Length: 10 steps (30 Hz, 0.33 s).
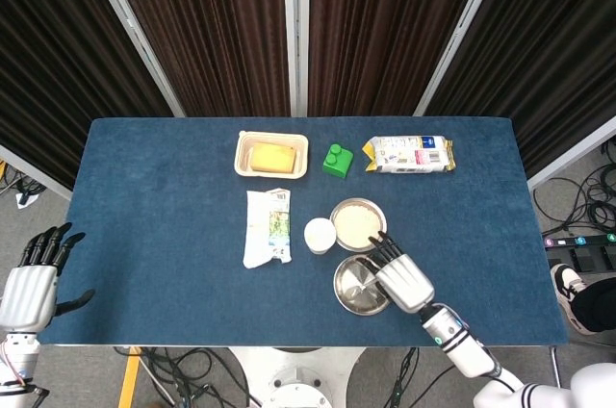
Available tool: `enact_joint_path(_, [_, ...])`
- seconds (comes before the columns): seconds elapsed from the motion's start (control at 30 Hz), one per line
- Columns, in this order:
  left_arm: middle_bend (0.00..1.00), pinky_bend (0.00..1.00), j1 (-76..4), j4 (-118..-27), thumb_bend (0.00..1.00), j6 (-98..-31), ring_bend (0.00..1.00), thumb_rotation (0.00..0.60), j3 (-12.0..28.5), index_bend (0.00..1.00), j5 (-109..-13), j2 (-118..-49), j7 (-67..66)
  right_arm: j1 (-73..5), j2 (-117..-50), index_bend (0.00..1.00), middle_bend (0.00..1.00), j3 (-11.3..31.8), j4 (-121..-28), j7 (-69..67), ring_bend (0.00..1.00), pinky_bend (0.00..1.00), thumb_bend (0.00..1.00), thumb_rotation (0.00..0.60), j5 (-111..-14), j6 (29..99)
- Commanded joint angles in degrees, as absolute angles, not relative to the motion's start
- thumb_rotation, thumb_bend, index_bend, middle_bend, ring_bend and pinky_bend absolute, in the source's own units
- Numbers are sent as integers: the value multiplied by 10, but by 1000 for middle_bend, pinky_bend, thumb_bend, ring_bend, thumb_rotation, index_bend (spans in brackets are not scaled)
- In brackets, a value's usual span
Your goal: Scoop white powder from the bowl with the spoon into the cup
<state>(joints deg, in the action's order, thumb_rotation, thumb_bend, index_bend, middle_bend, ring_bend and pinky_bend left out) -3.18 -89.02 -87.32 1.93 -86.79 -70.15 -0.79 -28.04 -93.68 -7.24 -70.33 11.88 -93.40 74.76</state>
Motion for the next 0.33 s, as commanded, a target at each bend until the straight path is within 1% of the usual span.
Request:
enact_joint_path(0.03, [180,110,-32,-887,73,-871,92,600,19,221,-866,-702,-7,-241,-843,187,289,-42,-788,115,50,0,304,600,-899,808])
enact_joint_path(0.13, [180,110,-34,-886,73,-865,92,600,19,221,-862,-702,-7,-207,-765,161,226,-35,-847,108,35,0,303,600,-861,832])
enact_joint_path(0.2, [180,110,-36,-888,73,-862,92,600,20,221,-860,-701,-12,-185,-714,105,135,-40,-885,102,9,0,303,600,-840,838])
enact_joint_path(0.27, [180,110,-37,-892,74,-860,92,600,21,221,-858,-702,-16,-168,-681,33,26,-43,-912,93,0,0,305,600,-829,845])
enact_joint_path(0.33, [180,110,-39,-896,74,-858,92,600,22,221,-857,-703,-20,-150,-654,1,0,-44,-936,70,0,0,306,600,-820,854])
